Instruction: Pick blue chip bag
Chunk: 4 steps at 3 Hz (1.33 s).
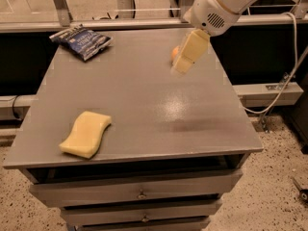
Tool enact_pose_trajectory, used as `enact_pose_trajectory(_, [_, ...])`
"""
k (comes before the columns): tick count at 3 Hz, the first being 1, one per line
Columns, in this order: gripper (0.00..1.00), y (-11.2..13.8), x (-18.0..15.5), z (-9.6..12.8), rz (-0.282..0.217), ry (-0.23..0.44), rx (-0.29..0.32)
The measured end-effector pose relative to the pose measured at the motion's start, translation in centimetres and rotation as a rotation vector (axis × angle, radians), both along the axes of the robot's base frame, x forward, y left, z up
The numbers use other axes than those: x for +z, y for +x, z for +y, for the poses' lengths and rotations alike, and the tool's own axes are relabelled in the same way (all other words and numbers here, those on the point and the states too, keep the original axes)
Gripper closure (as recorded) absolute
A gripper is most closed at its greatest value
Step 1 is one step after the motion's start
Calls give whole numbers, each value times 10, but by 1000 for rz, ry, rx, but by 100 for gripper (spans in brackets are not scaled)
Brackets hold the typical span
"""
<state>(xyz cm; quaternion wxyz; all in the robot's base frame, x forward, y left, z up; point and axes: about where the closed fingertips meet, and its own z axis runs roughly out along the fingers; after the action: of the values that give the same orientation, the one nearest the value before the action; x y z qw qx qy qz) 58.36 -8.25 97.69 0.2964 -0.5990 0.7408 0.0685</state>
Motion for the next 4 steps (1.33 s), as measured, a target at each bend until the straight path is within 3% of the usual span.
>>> enact_pose_trajectory(1, [0, 0, 0, 0, 0, 0, 0])
enact_pose_trajectory(2, [0, 22, -16, 32, 1, 51, 22])
enact_pose_trajectory(4, [0, 126, -56, 154, -35, 273, 73])
